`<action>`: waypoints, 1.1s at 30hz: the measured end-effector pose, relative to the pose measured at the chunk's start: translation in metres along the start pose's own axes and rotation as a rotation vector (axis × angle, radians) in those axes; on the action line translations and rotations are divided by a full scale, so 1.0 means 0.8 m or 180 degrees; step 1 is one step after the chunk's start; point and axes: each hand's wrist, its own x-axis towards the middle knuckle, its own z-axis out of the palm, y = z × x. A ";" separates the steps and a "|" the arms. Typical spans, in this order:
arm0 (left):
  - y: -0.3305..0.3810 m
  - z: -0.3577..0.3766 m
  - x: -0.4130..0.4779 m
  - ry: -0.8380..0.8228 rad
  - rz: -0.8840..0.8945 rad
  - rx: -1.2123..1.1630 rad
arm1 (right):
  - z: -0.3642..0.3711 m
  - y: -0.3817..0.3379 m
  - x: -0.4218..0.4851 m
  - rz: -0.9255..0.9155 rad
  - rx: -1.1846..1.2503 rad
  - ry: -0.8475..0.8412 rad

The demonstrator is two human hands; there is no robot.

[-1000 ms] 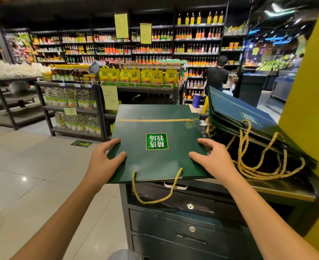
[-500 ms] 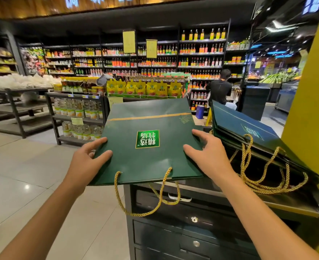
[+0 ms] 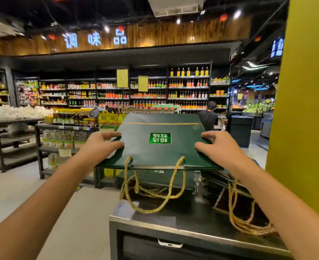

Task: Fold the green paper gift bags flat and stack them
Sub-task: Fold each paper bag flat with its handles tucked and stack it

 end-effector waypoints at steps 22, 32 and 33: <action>0.050 0.290 0.050 -0.1036 -0.0028 -0.0058 | -0.103 0.196 -0.005 0.1339 -0.1230 0.0413; 0.041 0.310 0.037 -0.1178 0.0180 0.0428 | -0.079 0.230 -0.004 0.1253 -0.1918 0.0210; 0.044 0.311 0.037 -0.1208 0.0279 0.0555 | -0.077 0.230 -0.003 0.1197 -0.2060 0.0247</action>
